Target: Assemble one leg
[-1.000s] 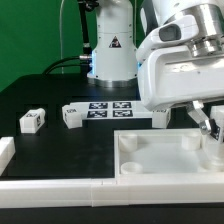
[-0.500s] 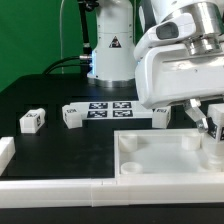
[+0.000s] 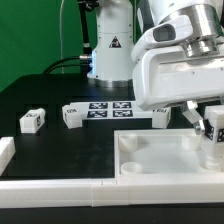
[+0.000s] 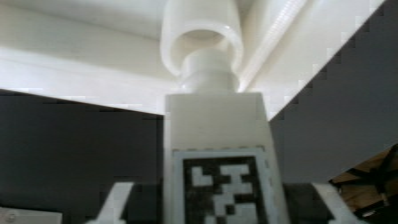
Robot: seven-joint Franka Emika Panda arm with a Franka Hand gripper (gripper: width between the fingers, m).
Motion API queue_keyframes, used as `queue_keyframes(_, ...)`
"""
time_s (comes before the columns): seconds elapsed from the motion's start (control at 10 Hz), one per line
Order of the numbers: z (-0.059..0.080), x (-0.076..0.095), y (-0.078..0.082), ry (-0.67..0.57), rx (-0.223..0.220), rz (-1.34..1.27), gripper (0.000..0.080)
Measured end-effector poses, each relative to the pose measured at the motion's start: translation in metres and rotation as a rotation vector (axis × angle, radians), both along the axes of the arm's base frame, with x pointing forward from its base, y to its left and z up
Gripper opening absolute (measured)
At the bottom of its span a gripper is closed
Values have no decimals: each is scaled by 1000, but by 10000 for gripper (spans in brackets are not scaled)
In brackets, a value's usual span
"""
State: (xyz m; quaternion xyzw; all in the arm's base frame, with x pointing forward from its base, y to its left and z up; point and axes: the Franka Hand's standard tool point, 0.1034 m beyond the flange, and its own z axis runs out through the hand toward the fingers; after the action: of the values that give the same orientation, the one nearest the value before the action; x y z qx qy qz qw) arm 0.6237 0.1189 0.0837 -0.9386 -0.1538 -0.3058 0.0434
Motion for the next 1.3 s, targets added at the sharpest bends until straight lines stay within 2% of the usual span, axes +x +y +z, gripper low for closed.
queue_keyframes(0.6, -14, -12, -1, 30, -2, 2, 291)
queue_keyframes(1.2, -17, -13, 0, 36, -2, 2, 291)
queue_keyframes(1.3, -17, -13, 0, 36, -2, 2, 513)
